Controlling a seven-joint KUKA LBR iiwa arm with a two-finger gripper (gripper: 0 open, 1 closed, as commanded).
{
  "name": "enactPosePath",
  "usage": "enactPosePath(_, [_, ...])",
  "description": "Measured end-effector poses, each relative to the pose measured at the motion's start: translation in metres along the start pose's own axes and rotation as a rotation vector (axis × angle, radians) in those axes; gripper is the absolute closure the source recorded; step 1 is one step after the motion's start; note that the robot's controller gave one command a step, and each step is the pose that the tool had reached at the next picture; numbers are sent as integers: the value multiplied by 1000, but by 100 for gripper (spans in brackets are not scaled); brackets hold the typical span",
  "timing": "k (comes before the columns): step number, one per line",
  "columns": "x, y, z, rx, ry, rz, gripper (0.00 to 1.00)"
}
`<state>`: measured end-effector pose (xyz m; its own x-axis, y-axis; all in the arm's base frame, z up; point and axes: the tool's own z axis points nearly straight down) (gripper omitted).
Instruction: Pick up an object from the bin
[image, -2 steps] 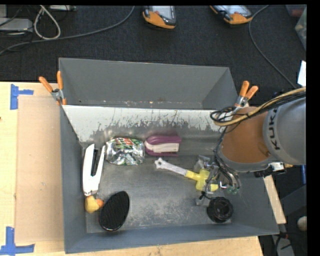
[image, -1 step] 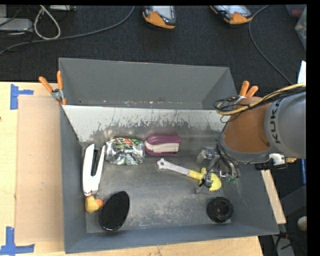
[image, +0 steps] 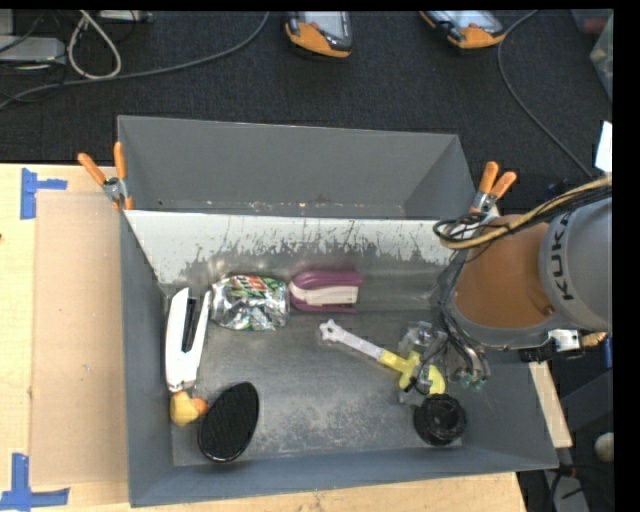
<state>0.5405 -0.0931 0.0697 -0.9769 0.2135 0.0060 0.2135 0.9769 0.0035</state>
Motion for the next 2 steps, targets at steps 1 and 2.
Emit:
enactPosePath(1, [0,0,0,0,0,0,100])
enactPosePath(2, [1,0,-16,-1,4,0,100])
